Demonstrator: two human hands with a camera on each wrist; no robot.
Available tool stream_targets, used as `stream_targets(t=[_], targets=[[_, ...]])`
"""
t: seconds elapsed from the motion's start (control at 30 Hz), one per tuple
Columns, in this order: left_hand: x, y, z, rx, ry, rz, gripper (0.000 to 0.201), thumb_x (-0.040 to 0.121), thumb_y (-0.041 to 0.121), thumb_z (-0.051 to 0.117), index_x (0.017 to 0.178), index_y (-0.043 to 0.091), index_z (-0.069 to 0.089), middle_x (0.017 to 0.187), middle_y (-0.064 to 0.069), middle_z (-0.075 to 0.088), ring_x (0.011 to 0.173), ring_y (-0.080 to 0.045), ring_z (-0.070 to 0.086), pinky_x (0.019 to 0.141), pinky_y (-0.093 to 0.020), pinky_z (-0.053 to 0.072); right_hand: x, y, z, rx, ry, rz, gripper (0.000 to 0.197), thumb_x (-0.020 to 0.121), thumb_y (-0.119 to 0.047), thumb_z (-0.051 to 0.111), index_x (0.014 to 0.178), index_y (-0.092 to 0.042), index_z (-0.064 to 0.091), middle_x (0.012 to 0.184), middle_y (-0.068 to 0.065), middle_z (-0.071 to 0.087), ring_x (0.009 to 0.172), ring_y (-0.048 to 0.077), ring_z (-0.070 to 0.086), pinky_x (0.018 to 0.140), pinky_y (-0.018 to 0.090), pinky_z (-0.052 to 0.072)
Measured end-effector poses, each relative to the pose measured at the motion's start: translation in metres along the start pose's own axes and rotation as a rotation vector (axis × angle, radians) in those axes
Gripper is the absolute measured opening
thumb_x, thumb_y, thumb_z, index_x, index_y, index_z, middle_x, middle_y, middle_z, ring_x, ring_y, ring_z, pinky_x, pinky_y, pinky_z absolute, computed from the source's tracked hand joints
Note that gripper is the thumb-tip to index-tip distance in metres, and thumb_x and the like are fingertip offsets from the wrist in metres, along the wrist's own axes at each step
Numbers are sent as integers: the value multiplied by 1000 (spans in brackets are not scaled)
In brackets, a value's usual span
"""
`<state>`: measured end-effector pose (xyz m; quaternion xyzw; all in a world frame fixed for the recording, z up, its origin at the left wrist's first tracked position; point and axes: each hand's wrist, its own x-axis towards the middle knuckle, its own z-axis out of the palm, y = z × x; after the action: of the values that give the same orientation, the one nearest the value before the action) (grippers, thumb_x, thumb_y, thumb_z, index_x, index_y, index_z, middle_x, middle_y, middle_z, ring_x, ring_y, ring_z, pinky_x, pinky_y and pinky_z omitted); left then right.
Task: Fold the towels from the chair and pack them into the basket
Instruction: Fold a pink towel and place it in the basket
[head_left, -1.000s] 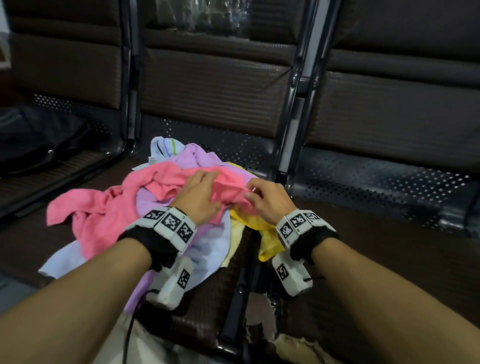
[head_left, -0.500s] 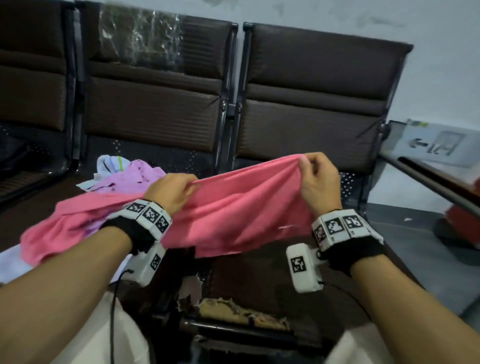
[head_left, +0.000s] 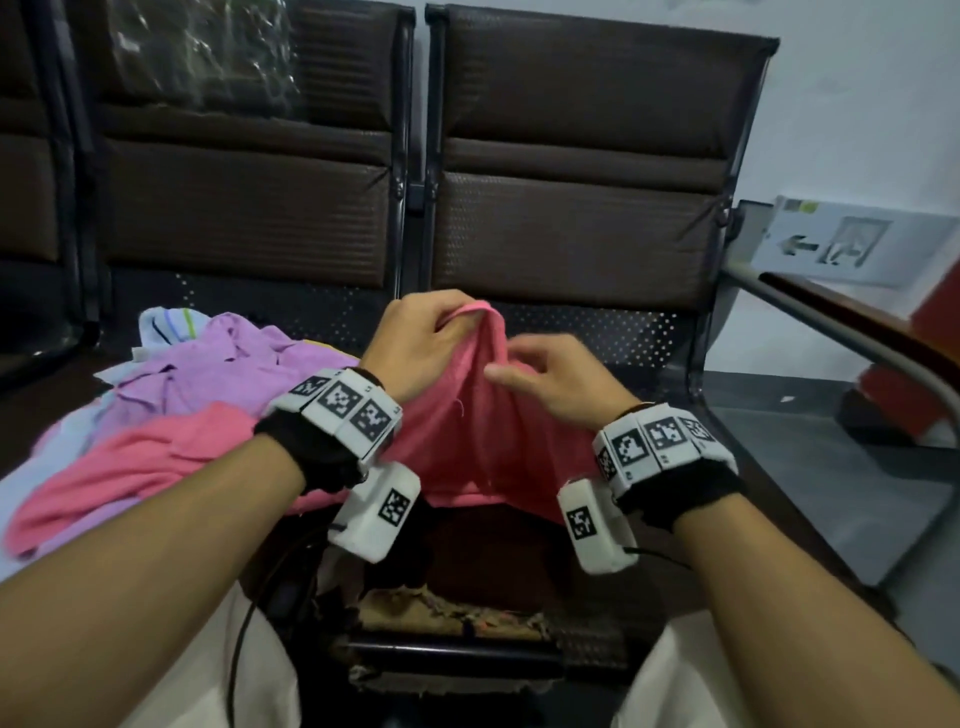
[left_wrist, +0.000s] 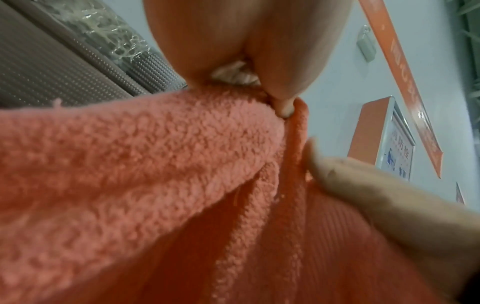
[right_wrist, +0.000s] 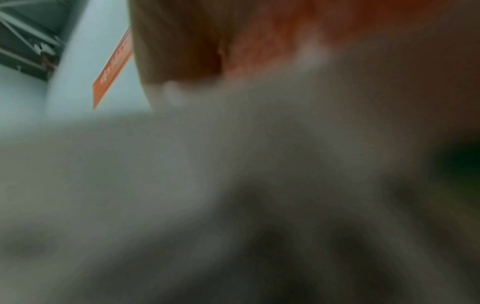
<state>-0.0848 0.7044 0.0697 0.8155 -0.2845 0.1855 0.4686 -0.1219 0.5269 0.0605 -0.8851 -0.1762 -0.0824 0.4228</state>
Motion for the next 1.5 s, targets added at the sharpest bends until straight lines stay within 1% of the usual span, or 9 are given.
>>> stream_targets(t=[0.1, 0.23, 0.33, 0.53, 0.63, 0.8, 1.07, 1.33, 1.5], targets=[[4, -10, 3, -30, 24, 4, 12, 89, 20, 61, 90, 24, 72, 75, 21, 65, 71, 14, 56, 67, -5, 40, 4, 9, -1, -96, -19, 10, 27, 90, -26, 63, 64, -29, 59, 60, -14, 55, 58, -5, 47, 62, 21, 38], [-3, -26, 0, -55, -31, 51, 19, 81, 24, 71, 100, 22, 67, 80, 6, 67, 75, -3, 60, 75, -18, 47, 14, 14, -17, 100, 285, -11, 29, 95, -13, 54, 66, -8, 58, 60, -10, 47, 54, -4, 38, 56, 21, 34], [-12, -45, -5, 23, -177, 72, 28, 81, 17, 72, 107, 19, 64, 90, 3, 70, 81, -8, 63, 79, -19, 48, 16, 18, -27, 270, 475, -11, 38, 96, -13, 51, 59, -18, 48, 50, -17, 42, 51, -3, 36, 51, 18, 32], [-18, -76, -21, 407, -291, -62, 4, 85, 11, 61, 87, 14, 64, 71, 0, 60, 69, -19, 54, 64, -25, 34, 11, 27, -47, 527, 789, 156, 42, 96, -23, 51, 55, -18, 45, 48, -13, 44, 50, 6, 38, 54, 27, 33], [-18, -65, -14, 267, -295, -93, 13, 89, 12, 60, 76, 15, 58, 66, 0, 51, 66, -16, 47, 62, -26, 32, 7, 33, -47, 470, 856, 206, 46, 95, -24, 52, 51, -19, 41, 43, -15, 40, 48, 5, 35, 52, 27, 32], [-5, -29, 4, -244, -130, -149, 14, 92, 14, 57, 80, 13, 65, 70, 5, 55, 67, -4, 47, 63, -19, 39, 5, 35, -26, 252, 612, 191, 7, 87, -13, 64, 82, -11, 68, 59, -12, 56, 51, -5, 46, 57, 16, 41], [-36, -65, 35, 114, -412, -426, 22, 95, 23, 51, 99, 9, 66, 93, -7, 65, 86, -15, 56, 75, -28, 43, -25, 69, 9, -184, -106, 409, 66, 71, -12, 81, 128, -11, 49, 81, -5, 63, 76, 11, 58, 77, 27, 49], [-40, -80, 31, 307, -702, -621, 23, 79, 27, 69, 88, 6, 65, 86, -14, 70, 78, -27, 68, 68, -35, 55, -33, 84, 18, -535, -531, 569, 35, 60, -45, 85, 74, -24, 61, 74, -10, 62, 72, 11, 59, 56, 24, 39], [-44, -80, 26, 552, -816, -577, 21, 86, 29, 61, 88, 9, 63, 69, 0, 56, 57, -12, 54, 51, -19, 43, -30, 83, 15, -650, -532, 509, 24, 77, -40, 73, 73, -21, 59, 73, -6, 59, 70, 14, 56, 58, 24, 38]])
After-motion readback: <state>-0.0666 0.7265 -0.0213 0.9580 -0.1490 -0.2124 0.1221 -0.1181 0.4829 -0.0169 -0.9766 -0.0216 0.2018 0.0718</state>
